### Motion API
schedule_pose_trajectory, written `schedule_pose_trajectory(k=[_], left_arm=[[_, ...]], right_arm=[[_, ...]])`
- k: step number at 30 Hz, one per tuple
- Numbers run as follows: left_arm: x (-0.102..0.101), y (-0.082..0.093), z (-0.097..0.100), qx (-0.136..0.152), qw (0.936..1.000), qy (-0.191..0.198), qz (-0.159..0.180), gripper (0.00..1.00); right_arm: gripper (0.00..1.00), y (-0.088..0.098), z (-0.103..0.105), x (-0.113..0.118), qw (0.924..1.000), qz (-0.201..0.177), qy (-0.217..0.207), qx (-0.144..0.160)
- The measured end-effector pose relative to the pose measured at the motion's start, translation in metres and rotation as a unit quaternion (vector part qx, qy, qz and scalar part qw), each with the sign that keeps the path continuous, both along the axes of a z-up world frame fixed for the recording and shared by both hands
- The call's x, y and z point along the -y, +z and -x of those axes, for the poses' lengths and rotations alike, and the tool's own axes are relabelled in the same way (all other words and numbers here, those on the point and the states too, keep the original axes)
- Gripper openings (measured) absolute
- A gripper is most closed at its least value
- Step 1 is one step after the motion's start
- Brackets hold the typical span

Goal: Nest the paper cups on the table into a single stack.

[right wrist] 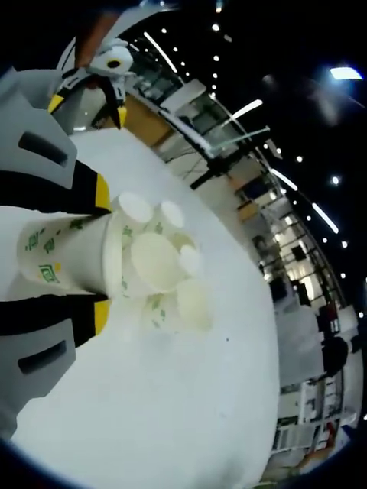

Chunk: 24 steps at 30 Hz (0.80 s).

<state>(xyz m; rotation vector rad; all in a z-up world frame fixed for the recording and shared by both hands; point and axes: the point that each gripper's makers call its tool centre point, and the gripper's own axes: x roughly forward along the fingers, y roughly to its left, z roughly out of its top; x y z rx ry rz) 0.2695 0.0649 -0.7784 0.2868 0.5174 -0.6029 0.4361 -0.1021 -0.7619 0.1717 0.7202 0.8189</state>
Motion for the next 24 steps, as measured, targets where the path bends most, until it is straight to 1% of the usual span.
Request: schedule_pose_trajectory(k=[3, 5, 7, 9, 14, 16, 19, 23, 24], left_arm=[[0.000, 0.001, -0.001, 0.001, 1.0000, 0.002, 0.003, 0.93], [0.000, 0.002, -0.001, 0.001, 1.0000, 0.004, 0.008, 0.93], [0.000, 0.004, -0.002, 0.000, 0.9998, 0.008, 0.020, 0.95], [-0.001, 0.004, -0.002, 0.000, 0.9997, 0.010, 0.023, 0.95], [0.003, 0.006, 0.000, -0.002, 0.9996, 0.011, 0.026, 0.96], [0.003, 0.006, 0.000, -0.001, 0.9996, 0.011, 0.025, 0.96], [0.003, 0.006, 0.001, -0.002, 0.9996, 0.011, 0.026, 0.96], [0.003, 0.008, 0.001, -0.001, 0.9995, 0.012, 0.028, 0.96], [0.003, 0.007, 0.001, -0.003, 0.9995, 0.012, 0.028, 0.95]], right_arm=[[0.37, 0.006, -0.002, 0.000, 0.9999, 0.001, 0.002, 0.012], [0.37, 0.012, -0.006, 0.001, 0.9995, 0.000, 0.003, 0.031], [0.37, 0.016, -0.008, 0.002, 0.9993, -0.009, -0.002, 0.036], [0.36, 0.021, -0.011, 0.003, 0.9989, -0.016, -0.008, 0.043], [0.36, 0.020, -0.011, 0.009, 0.9988, -0.019, -0.018, 0.040], [0.36, 0.019, -0.009, 0.009, 0.9990, -0.023, -0.016, 0.036], [0.36, 0.016, -0.005, 0.010, 0.9992, -0.017, -0.014, 0.033], [0.36, 0.010, 0.000, 0.010, 0.9996, -0.017, -0.010, 0.019], [0.36, 0.010, 0.001, 0.009, 0.9996, -0.018, -0.007, 0.020]])
